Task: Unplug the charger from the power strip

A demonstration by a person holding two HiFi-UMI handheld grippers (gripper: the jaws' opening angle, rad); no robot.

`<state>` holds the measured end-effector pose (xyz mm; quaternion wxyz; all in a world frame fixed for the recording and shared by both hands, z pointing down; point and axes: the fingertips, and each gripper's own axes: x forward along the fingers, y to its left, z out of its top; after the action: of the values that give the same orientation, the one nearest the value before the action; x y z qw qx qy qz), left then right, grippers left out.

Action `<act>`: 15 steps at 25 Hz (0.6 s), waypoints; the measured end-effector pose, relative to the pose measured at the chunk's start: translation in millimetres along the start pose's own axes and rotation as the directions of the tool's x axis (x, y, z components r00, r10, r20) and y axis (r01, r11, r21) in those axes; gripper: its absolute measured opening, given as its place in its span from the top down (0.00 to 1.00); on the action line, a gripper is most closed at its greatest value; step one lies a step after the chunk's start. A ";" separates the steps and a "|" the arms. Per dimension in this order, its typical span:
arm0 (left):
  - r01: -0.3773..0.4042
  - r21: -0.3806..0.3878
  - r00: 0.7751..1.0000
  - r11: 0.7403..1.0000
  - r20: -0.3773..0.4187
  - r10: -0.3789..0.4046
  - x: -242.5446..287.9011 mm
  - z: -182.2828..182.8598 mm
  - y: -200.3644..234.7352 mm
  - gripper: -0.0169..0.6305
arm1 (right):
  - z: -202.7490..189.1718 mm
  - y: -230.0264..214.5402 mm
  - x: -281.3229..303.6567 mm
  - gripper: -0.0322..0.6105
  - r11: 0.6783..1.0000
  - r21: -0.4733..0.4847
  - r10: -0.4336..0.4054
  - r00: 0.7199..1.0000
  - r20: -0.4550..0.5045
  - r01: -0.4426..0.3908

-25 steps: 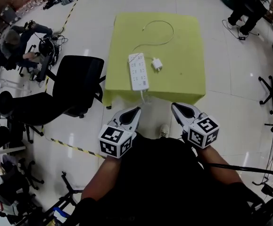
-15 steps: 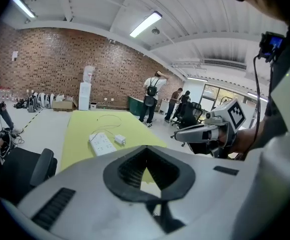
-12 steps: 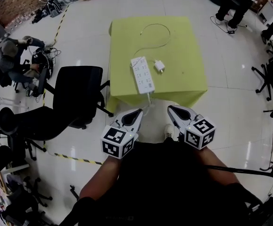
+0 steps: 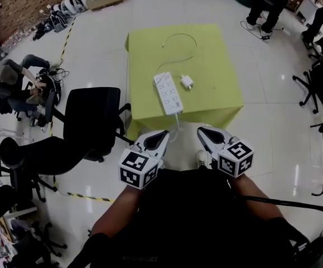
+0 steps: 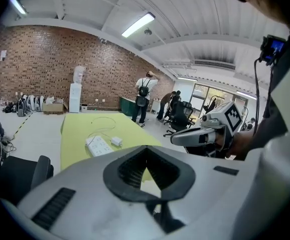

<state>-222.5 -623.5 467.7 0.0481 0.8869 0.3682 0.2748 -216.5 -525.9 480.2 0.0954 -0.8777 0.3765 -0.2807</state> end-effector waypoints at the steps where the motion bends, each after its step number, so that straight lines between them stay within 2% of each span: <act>1: 0.001 0.002 1.000 1.000 0.000 -0.001 -0.3 0.5 0.6 0.96 | 1.0 0.9 -0.2 0.95 1.000 -0.004 -0.001 1.000 0.002 0.001; 7: -0.012 0.004 1.000 1.000 0.029 0.012 -0.3 7.7 4.9 0.96 | 1.2 -1.5 -5.0 0.95 0.999 -0.031 -0.013 1.000 -0.012 0.013; 15: -0.007 -0.014 1.000 1.000 0.029 0.008 5.1 0.5 1.0 0.96 | 5.8 1.6 -0.6 0.95 0.998 -0.065 0.001 1.000 -0.018 -0.002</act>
<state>-218.7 -620.7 469.8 0.0587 0.8918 0.3622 0.2647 -214.5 -526.9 474.6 0.0635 -0.8775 0.3868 -0.2762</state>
